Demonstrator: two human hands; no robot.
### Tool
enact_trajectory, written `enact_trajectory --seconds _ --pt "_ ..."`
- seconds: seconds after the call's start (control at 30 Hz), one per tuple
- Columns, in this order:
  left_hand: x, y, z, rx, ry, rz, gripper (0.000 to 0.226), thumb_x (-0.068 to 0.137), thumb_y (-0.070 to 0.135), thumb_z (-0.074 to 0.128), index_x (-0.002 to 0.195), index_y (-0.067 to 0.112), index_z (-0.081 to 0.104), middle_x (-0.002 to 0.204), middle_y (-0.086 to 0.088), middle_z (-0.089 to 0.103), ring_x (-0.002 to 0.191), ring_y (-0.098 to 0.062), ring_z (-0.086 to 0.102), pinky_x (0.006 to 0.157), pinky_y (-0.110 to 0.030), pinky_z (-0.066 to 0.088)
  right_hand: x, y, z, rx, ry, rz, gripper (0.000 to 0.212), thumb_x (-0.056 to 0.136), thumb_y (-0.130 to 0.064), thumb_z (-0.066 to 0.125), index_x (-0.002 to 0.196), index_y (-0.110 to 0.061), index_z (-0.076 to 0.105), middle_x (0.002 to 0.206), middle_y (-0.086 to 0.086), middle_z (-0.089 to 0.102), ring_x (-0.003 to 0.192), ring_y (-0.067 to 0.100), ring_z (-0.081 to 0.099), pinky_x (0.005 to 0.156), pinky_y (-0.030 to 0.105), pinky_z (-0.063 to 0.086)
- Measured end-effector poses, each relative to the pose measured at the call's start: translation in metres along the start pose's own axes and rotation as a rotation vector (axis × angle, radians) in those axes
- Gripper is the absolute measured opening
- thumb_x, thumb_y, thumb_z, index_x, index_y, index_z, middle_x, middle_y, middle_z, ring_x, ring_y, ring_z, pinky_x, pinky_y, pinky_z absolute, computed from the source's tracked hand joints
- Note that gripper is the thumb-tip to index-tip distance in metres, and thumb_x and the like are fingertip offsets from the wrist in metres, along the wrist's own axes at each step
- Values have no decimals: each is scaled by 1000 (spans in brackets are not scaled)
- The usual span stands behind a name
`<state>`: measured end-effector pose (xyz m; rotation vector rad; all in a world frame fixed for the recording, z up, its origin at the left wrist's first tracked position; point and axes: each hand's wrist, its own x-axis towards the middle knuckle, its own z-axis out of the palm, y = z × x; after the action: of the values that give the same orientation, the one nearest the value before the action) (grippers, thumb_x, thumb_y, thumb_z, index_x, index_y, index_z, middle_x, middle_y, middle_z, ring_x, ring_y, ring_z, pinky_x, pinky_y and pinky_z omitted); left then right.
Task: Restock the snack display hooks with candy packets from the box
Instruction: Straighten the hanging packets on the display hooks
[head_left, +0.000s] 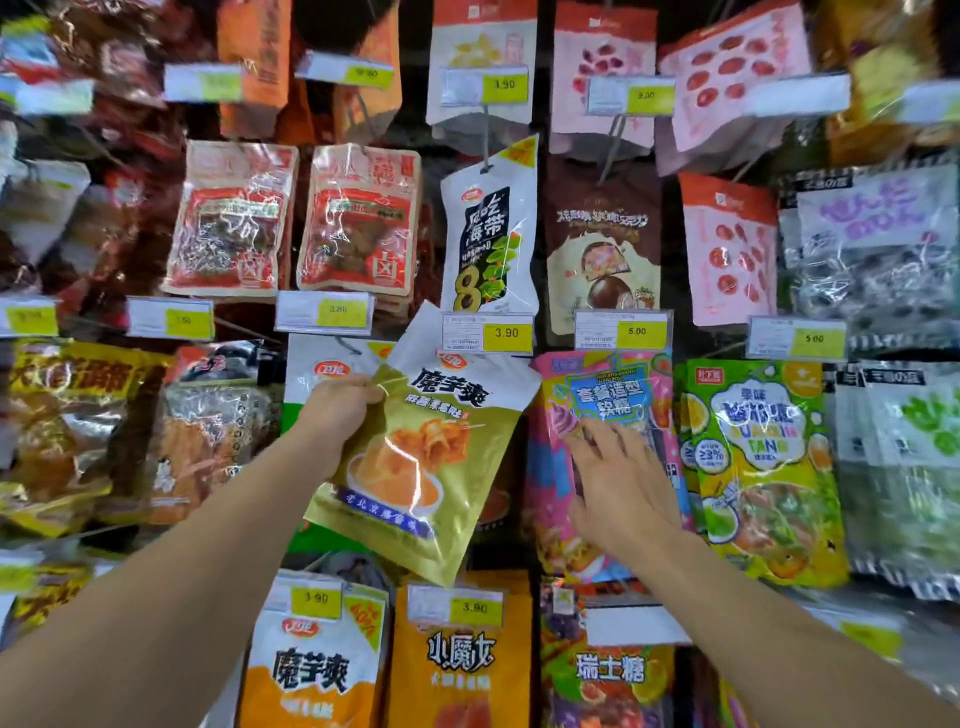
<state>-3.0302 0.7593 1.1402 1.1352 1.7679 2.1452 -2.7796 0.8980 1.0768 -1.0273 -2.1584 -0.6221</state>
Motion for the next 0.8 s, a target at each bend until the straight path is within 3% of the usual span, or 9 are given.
enact_trajectory --seconds 0.13,0.23,0.3,0.43,0.57,0.7,0.8 --pt "4 -5 3 31 -1 20 10 87 9 61 83 13 69 83 -17 68 72 -30 65 74 -42 54 7 2 -4 -6 69 -16 70 83 -29 61 148 -20 36 152 4 32 140 30 25 116 41 27" --pt "-5 -10 10 42 -13 42 12 90 8 58 85 12 68 65 -9 65 56 -25 62 56 -31 50 22 -1 -11 -6 42 -17 78 90 -30 57 156 -23 15 164 3 6 150 32 3 121 43 14" --pt "-9 -10 12 68 18 67 15 92 9 57 84 14 69 62 -3 65 56 -24 62 57 -30 50 30 -5 -13 -66 12 -38 81 91 -31 56 157 -24 10 165 1 -3 151 33 -5 121 44 9" --pt "-11 -4 9 99 48 107 22 91 10 57 72 20 65 68 -2 65 65 -25 62 66 -32 49 32 -1 -8 -156 -23 -33 81 89 -29 55 156 -24 11 165 0 1 151 36 -5 122 46 6" --pt "-10 2 5 83 44 104 20 88 9 58 73 20 67 76 -9 69 78 -31 67 80 -42 55 32 2 -6 -152 -44 -34 79 90 -29 54 156 -24 12 165 1 1 151 36 -5 123 47 4" --pt "-13 -8 12 49 18 73 20 89 9 56 75 18 68 69 -8 66 71 -31 66 74 -45 55 31 2 -7 -50 -39 -48 76 90 -30 56 155 -23 17 165 2 2 151 32 -1 123 47 11" --pt "-17 -24 23 37 6 46 19 93 13 53 78 17 66 69 -10 63 65 -27 60 63 -36 47 25 10 -7 31 -2 -46 77 87 -28 56 155 -23 20 165 2 6 151 29 4 122 44 17"
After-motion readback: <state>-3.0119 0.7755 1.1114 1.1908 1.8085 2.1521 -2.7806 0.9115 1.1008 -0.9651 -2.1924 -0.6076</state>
